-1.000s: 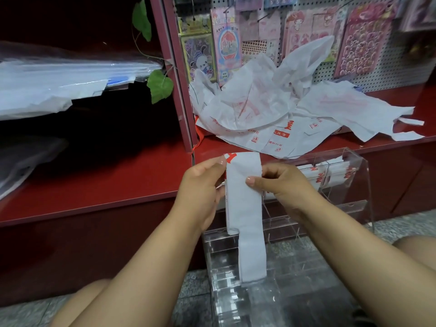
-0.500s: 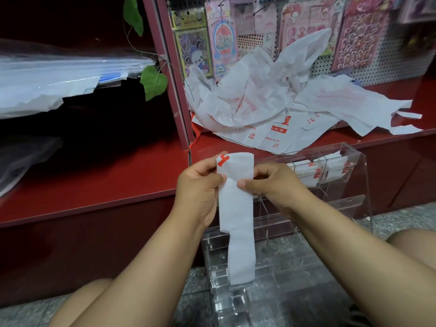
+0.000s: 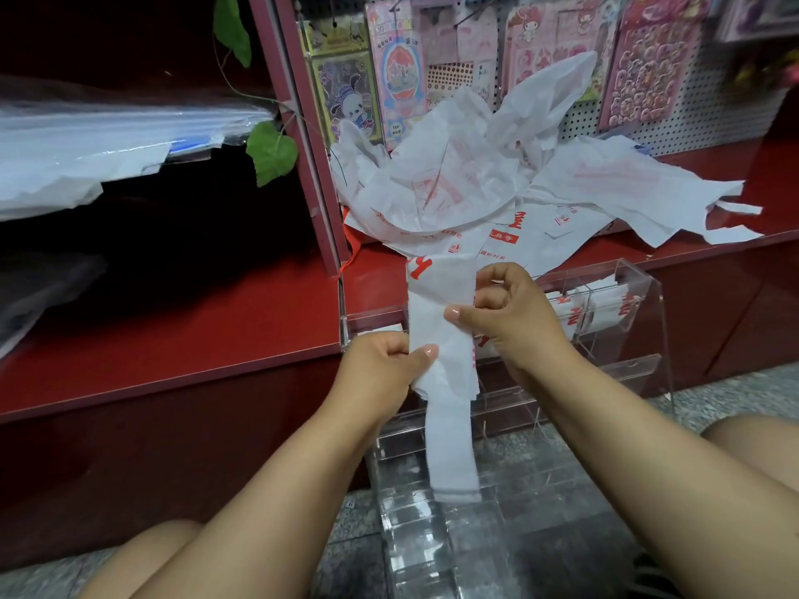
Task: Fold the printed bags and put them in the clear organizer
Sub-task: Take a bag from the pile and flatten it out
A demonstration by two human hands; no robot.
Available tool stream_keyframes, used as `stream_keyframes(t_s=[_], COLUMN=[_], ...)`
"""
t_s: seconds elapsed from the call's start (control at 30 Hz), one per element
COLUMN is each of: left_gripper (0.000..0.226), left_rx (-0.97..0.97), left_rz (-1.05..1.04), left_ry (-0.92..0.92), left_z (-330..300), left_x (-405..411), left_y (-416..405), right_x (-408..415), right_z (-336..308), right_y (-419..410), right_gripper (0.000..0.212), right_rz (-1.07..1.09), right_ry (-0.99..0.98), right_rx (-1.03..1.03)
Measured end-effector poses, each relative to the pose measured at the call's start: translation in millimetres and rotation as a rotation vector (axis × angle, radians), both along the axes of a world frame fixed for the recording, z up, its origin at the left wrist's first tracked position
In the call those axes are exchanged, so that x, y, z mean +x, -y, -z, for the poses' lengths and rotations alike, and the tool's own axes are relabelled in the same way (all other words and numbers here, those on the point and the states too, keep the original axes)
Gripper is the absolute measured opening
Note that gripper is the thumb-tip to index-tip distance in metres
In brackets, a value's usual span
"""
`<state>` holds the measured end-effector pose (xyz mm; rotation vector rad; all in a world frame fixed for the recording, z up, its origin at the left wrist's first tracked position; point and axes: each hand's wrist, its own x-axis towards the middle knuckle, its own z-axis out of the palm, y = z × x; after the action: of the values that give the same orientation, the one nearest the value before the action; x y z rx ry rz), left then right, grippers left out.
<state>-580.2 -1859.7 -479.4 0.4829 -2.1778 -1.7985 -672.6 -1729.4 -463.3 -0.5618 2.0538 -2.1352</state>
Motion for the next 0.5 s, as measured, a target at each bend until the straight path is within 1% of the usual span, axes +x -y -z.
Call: stream_keyframes(t_s=[0.03, 0.1, 0.17, 0.2, 0.27, 0.37, 0.43, 0.5], left_gripper=[0.016, 0.018, 0.03, 0.035, 0.042, 0.047, 0.048, 0.052], left_rx=[0.006, 0.073, 0.118, 0.118, 0.125, 0.16, 0.16, 0.156], left_rz=[-0.043, -0.144, -0.207, -0.219, -0.23, -0.239, -0.235, -0.207], left_ry=[-0.026, -0.088, -0.143, -0.159, -0.188, -0.215, -0.226, -0.224], left_z=[-2, -7, -9, -9, -11, -12, -12, -12], left_x=[-1, -2, -3, -4, -3, -2, -1, 0], left_y=[1, 5, 13, 16, 19, 20, 19, 19], right_x=[0, 2, 6, 9, 13, 15, 13, 13], right_z=[0, 0, 1, 2, 7, 14, 16, 19], right_y=[0, -1, -3, -4, -4, -1, -3, -2], right_gripper=[0.042, 0.04, 0.031, 0.025, 0.013, 0.011, 0.013, 0.02], right_rz=[-0.018, -0.088, -0.19, -0.24, -0.309, -0.308, -0.34, -0.383], right_ry=[0.005, -0.014, -0.019, -0.005, -0.002, 0.001, 0.053, 0.126], right_rx=[0.018, 0.175, 0.366, 0.409, 0.45, 0.46, 0.444, 0.404])
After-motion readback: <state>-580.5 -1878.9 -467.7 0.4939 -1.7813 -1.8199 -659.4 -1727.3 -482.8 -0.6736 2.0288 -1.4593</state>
